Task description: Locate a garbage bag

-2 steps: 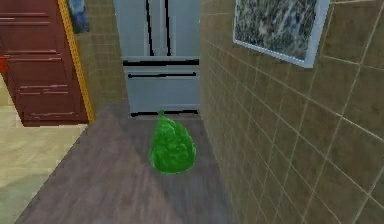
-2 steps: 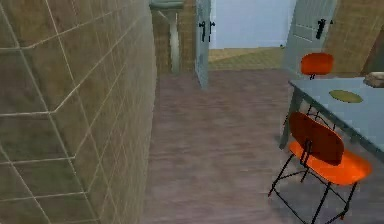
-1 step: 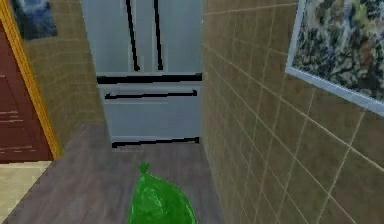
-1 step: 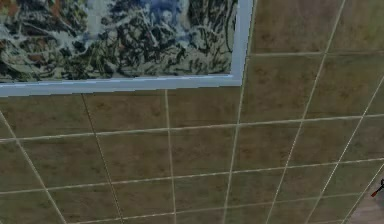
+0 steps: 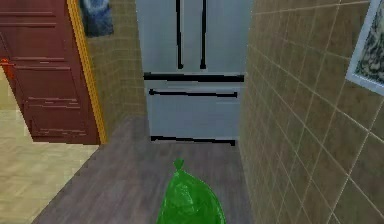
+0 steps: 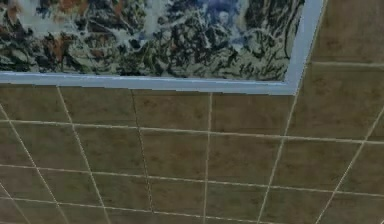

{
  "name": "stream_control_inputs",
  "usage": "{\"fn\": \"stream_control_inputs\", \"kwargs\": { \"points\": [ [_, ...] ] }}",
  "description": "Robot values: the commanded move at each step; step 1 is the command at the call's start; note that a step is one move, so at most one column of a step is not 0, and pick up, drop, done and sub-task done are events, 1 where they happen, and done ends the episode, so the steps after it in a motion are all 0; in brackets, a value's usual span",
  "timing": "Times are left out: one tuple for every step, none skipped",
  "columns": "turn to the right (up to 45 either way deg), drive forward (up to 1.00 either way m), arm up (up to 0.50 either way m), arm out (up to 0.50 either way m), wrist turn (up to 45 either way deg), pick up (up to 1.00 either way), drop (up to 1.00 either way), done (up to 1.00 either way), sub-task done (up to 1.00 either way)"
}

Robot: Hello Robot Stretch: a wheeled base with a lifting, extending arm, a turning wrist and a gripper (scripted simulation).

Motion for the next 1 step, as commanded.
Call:
{"fn": "stream_control_inputs", "kwargs": {
  "points": [
    [0.0, 0.0, 0.0, 0.0, 0.0, 0.0, 0.0, 1.0, 0.0]
  ]
}}
